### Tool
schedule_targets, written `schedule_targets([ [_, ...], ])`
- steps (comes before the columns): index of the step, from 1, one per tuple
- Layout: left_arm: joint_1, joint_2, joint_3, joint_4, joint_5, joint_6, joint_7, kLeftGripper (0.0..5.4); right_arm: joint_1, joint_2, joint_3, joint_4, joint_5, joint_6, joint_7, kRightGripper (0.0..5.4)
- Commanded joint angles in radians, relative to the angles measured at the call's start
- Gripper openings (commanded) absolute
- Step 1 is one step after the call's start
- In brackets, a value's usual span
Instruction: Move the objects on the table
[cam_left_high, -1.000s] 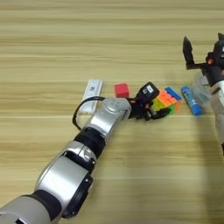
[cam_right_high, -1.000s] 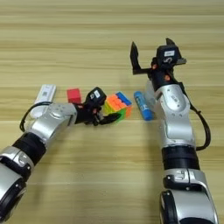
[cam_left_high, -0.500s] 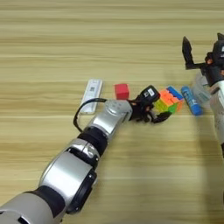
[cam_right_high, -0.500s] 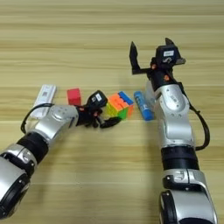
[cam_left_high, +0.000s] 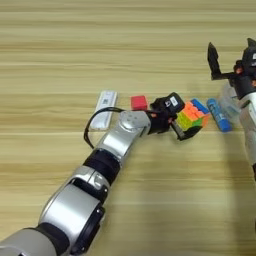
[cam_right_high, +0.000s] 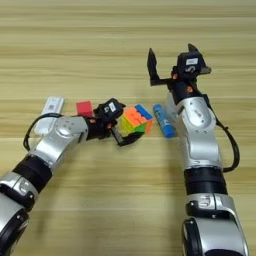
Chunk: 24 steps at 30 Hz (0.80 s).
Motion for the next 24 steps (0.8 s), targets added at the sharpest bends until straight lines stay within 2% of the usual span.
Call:
schedule_targets([
  [1, 0.024, 0.019, 0.000, -0.066, 0.004, 0.039, 0.000, 5.38, 0.004, -0.001, 0.001, -0.008, -0.001, 0.017, -0.004, 5.40],
  [7, 0.042, 0.036, 0.018, -0.134, -0.008, 0.066, 0.009, 5.38, 0.005, 0.000, 0.003, -0.009, -0.002, 0.017, -0.005, 5.40],
  [13, 0.041, 0.043, 0.044, -0.134, -0.022, 0.075, 0.023, 5.38, 0.005, 0.000, 0.005, -0.008, -0.003, 0.016, -0.005, 5.40],
  [24, 0.001, 0.060, 0.131, -0.059, -0.026, -0.002, 0.133, 5.38, 0.004, 0.001, 0.008, -0.007, -0.003, 0.016, -0.005, 5.40],
])
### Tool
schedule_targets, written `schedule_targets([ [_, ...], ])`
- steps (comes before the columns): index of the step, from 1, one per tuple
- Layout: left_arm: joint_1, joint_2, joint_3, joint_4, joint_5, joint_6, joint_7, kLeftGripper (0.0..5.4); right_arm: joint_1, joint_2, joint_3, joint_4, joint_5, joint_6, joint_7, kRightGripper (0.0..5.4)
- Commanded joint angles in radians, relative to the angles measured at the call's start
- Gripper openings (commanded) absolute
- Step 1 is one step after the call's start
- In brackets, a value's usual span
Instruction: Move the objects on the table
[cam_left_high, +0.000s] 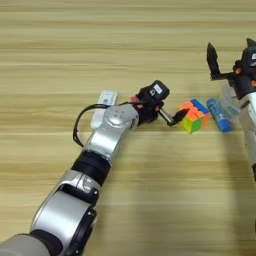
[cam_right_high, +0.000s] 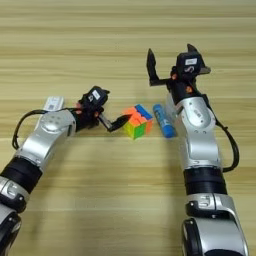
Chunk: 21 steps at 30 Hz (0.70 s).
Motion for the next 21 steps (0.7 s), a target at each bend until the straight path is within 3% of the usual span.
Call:
schedule_targets([
  [1, -0.036, 0.015, 0.032, 0.042, -0.003, -0.039, 0.040, 5.38, 0.004, 0.001, 0.003, -0.007, -0.003, 0.016, -0.005, 5.40],
  [14, -0.072, 0.055, 0.104, 0.175, -0.010, -0.127, 0.094, 5.38, -0.001, 0.005, 0.007, -0.003, -0.006, 0.016, -0.008, 5.40],
  [21, -0.012, 0.107, 0.129, 0.140, -0.014, -0.125, 0.080, 5.38, -0.005, 0.009, 0.011, 0.001, -0.008, 0.016, -0.011, 5.40],
])
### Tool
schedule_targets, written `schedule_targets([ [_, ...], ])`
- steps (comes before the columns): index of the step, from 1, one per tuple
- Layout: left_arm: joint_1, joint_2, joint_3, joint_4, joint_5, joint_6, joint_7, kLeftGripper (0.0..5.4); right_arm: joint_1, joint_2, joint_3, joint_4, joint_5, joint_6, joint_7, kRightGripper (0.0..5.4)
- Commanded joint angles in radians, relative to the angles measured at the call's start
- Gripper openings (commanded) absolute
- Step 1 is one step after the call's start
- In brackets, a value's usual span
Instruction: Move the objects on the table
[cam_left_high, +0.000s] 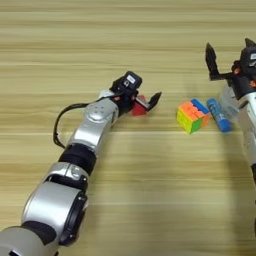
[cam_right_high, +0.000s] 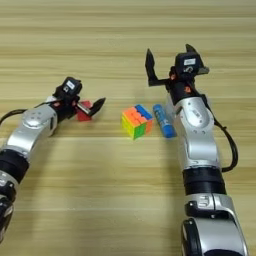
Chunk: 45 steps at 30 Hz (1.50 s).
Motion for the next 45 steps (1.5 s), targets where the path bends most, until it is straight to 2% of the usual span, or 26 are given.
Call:
schedule_targets([
  [1, 0.044, 0.032, 0.012, -0.022, -0.013, 0.002, -0.011, 5.38, -0.007, 0.006, 0.007, 0.004, -0.007, 0.015, -0.009, 5.40],
  [9, 0.093, 0.039, 0.012, -0.044, -0.029, 0.024, -0.043, 5.38, -0.011, 0.007, 0.013, 0.012, -0.008, 0.013, -0.013, 5.40],
  [16, 0.094, 0.032, -0.002, -0.033, -0.032, 0.022, -0.045, 5.38, -0.008, 0.005, 0.013, 0.003, -0.006, 0.017, -0.017, 5.40],
  [23, 0.049, 0.015, -0.017, 0.069, -0.021, -0.002, -0.056, 5.38, -0.009, 0.005, 0.013, 0.005, -0.006, 0.015, -0.019, 5.40],
  [30, 0.014, 0.012, -0.018, 0.167, -0.018, -0.036, -0.051, 5.38, -0.006, 0.005, 0.012, 0.003, -0.005, 0.016, -0.019, 5.40],
  [45, -0.024, 0.001, -0.005, 0.251, -0.025, -0.079, -0.040, 5.38, -0.009, 0.002, -0.002, 0.013, -0.003, 0.015, -0.035, 5.40],
])
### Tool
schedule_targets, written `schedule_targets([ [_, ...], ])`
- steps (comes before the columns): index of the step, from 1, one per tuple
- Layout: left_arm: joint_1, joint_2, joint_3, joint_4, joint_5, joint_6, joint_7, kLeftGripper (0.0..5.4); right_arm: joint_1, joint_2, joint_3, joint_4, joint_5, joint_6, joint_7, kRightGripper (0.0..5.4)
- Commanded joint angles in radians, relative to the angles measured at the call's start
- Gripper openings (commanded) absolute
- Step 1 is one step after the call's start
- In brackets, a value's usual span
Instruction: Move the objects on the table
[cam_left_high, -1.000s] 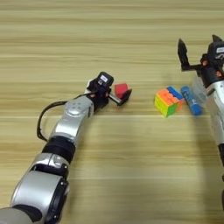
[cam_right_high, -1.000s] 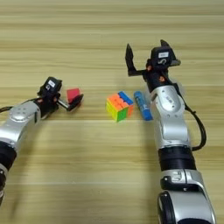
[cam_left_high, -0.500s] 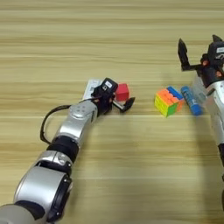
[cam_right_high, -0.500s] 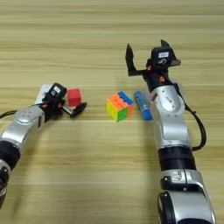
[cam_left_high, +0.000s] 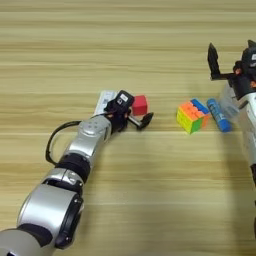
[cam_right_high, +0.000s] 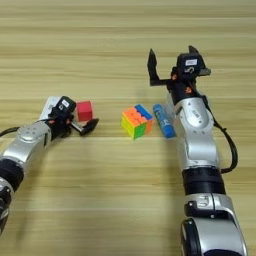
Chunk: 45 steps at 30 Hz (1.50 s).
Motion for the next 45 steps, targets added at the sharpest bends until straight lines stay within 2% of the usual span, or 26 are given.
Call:
schedule_targets([
  [1, -0.036, -0.013, 0.006, 0.031, 0.008, -0.017, 0.005, 5.38, -0.008, -0.001, 0.001, 0.004, -0.001, 0.015, 0.003, 5.40],
  [9, -0.065, -0.019, 0.023, 0.087, 0.007, -0.037, 0.011, 5.38, -0.008, 0.000, 0.002, 0.005, 0.000, 0.015, 0.006, 5.40],
  [29, -0.101, -0.032, 0.068, 0.159, 0.002, -0.080, 0.010, 3.17, -0.010, 0.003, 0.007, 0.006, -0.001, 0.015, 0.006, 5.40],
  [45, -0.083, -0.029, 0.069, 0.129, 0.003, -0.088, -0.006, 3.11, -0.008, 0.001, 0.008, 0.002, 0.000, 0.017, 0.006, 5.40],
])
